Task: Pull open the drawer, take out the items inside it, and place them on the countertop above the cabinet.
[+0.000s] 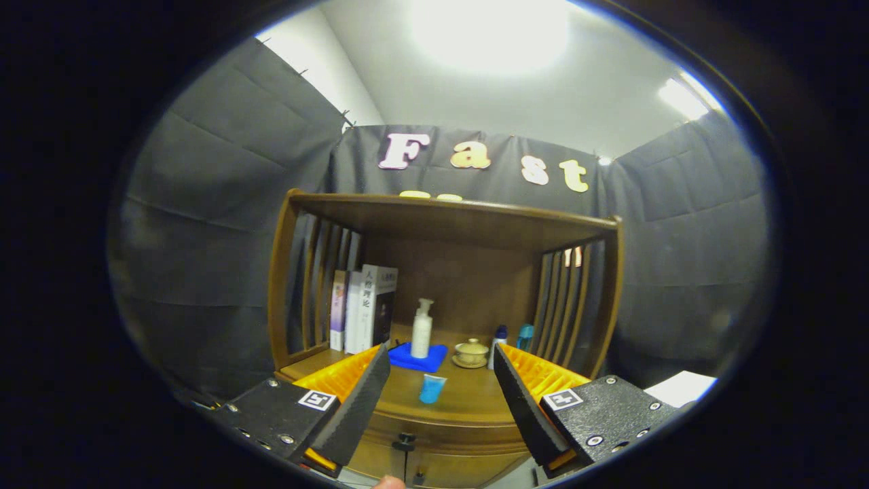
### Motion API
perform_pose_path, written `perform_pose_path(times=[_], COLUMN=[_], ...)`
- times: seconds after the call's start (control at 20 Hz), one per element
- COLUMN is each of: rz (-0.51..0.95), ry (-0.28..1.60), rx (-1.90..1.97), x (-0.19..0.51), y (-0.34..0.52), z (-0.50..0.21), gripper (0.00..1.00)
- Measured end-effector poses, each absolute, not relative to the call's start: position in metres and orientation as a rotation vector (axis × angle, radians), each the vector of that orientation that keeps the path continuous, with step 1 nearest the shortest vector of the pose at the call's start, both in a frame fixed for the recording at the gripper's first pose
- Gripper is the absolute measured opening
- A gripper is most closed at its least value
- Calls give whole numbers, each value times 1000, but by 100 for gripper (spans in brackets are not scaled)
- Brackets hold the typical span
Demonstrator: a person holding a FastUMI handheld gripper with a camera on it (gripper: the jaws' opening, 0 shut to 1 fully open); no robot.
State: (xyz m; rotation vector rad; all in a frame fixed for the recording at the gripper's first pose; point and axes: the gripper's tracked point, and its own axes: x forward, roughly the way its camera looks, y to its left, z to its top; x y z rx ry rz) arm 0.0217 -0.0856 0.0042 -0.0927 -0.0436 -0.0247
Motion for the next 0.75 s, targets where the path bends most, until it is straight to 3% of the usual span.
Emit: perform_pose_path(times=[0.3, 0.75], rz=[-120, -202], ry=[60, 25], rx=[15, 39], x=[33, 18], y=[-94, -102], z=[-5, -8], gripper=[95, 95])
